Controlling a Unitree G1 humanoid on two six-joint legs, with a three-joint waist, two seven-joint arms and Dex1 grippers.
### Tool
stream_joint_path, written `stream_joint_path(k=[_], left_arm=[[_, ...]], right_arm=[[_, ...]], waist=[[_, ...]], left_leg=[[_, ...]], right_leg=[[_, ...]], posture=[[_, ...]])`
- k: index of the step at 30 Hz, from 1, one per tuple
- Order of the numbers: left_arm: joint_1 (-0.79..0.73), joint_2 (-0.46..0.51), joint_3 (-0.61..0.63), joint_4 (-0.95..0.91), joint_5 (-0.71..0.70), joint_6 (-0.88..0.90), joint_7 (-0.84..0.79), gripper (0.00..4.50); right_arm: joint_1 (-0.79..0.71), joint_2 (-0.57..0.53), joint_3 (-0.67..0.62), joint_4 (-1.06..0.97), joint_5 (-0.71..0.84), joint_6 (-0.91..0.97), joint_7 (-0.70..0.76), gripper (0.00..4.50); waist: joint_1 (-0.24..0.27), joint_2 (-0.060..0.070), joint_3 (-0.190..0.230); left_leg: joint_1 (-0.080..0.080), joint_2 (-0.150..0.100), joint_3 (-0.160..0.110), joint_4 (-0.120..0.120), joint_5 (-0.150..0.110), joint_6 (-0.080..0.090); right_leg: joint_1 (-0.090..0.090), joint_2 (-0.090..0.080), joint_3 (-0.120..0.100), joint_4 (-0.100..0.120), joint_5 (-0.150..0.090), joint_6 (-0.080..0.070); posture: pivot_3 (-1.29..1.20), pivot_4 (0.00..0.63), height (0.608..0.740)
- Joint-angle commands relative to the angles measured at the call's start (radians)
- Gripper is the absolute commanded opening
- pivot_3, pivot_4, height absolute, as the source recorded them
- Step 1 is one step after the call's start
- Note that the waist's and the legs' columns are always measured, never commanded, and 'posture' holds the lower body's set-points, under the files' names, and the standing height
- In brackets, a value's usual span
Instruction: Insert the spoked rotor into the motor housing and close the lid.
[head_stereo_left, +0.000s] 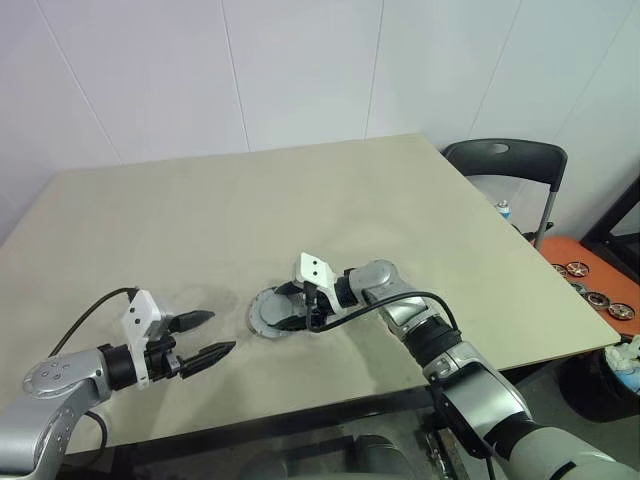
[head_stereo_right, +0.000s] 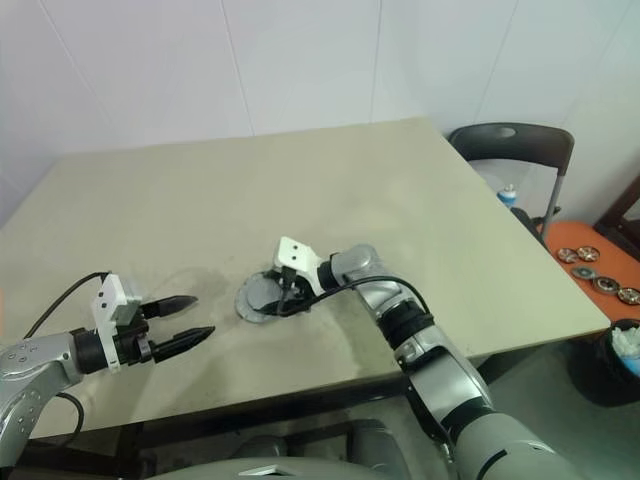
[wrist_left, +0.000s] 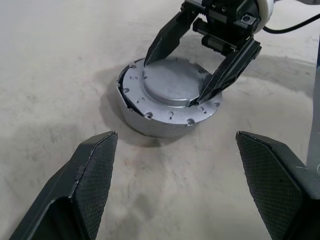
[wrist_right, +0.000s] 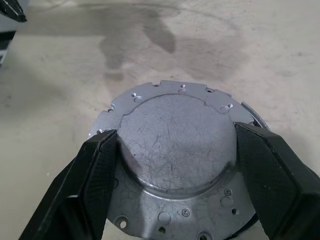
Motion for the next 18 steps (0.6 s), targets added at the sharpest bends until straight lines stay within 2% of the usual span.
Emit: stream_joint_path(k=[1,4,13,18], left_arm=[[-0.018,-0.001,0.011,-0.024,-0.011,-0.006,0.004,4.03],[-0.019,-0.002,0.011,-0.024,-0.012,-0.004,0.005,4.03],[-0.016,0.012,0.018,-0.019,-0.010,-0.002,-0.010,4.03],[-0.020,0.019,0.036,-0.007,-0.014,0.000,-0.015,4.03]], right_arm=[[-0.032,0.035,-0.039,-0.006,0.039,0.074,-0.025,3.25],[-0.030,0.047,-0.051,-0.018,0.052,0.129,-0.032,3.25],[0.003,0.041,-0.022,-0.040,0.016,0.058,-0.056,3.25],[-0.015,0.069,-0.065,-0.026,0.040,0.052,-0.104,3.25]], waist=[[-0.001,0.000,0.000],[-0.002,0.000,0.000],[-0.004,0.000,0.000],[-0.007,0.000,0.000]], left_leg=[[0.000,0.000,0.000,0.000,0.000,0.000],[0.000,0.000,0.000,0.000,0.000,0.000],[0.000,0.000,0.000,0.000,0.000,0.000],[0.000,0.000,0.000,0.000,0.000,0.000]], right_leg=[[0.000,0.000,0.000,0.000,0.000,0.000],[0.000,0.000,0.000,0.000,0.000,0.000],[0.000,0.000,0.000,0.001,0.000,0.000],[0.000,0.001,0.000,0.001,0.000,0.000]], posture=[[0.00,0.000,0.740],[0.00,0.000,0.740],[0.00,0.000,0.740],[0.00,0.000,0.740]])
